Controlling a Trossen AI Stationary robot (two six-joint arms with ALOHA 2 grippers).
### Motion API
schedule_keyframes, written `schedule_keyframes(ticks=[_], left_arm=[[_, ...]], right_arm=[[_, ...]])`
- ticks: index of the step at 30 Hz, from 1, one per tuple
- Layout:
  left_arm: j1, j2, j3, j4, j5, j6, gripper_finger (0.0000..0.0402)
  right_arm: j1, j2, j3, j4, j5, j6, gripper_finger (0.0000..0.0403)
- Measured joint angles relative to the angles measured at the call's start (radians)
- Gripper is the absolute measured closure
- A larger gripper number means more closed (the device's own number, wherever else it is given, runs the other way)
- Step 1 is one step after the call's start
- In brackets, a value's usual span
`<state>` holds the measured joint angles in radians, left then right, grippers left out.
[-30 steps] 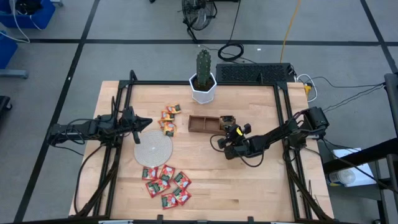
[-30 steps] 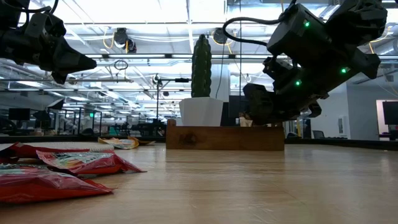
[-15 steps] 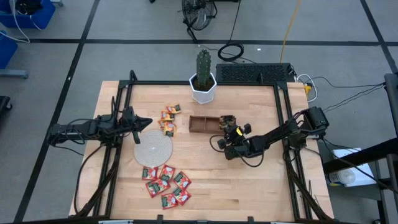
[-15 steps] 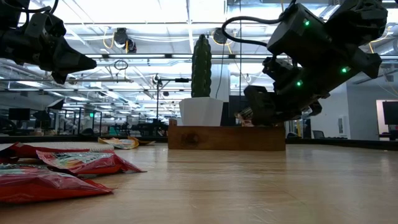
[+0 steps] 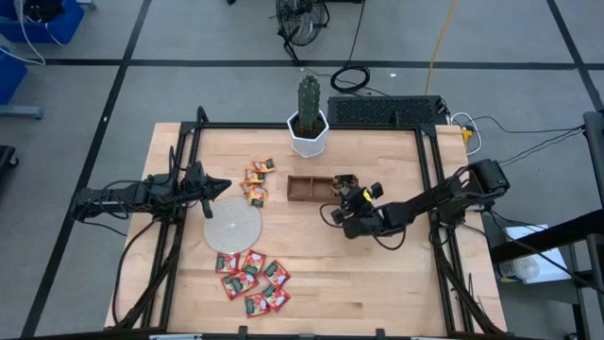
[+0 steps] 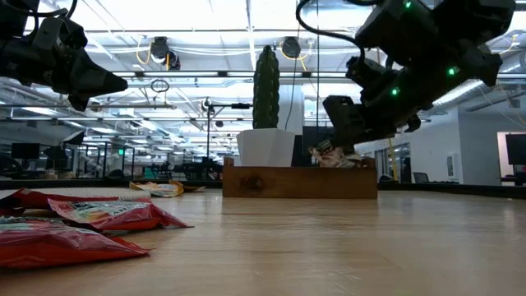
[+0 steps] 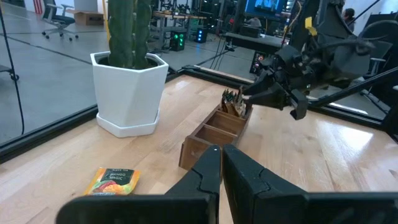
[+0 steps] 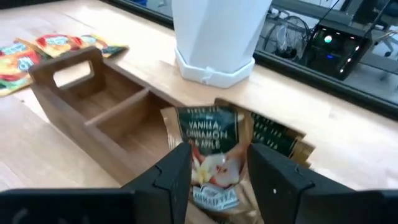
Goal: Pick & Place Tea
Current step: Put the brown tea bag into the right section of the wooden organizer
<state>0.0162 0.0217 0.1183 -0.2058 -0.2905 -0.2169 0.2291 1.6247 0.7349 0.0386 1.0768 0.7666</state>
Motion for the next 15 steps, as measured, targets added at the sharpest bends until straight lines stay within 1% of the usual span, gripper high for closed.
schedule_keyframes(ticks=[4,6,11,13,15], left_arm=[[0.000,0.000,0.000,0.000,0.000,0.000,0.0380],[0.000,0.000,0.000,0.000,0.000,0.000,0.0380],[0.000,0.000,0.000,0.000,0.000,0.000,0.0380],[0.000,0.000,0.000,0.000,0.000,0.000,0.0380],[0.000,0.000,0.000,0.000,0.000,0.000,0.0380]], right_arm=[[-0.008,-0.044,0.000,-0.044,0.005,-0.036,0.0264],[-0.012,-0.071,0.000,-0.058,0.025,-0.061,0.0266],[-0.018,-0.160,0.000,-0.039,0.067,-0.196,0.0269],[-0.025,-0.195,0.000,-0.018,0.040,-0.270,0.0269],[-0.040,-0.223,0.000,0.036,-0.049,-0.382,0.0269]])
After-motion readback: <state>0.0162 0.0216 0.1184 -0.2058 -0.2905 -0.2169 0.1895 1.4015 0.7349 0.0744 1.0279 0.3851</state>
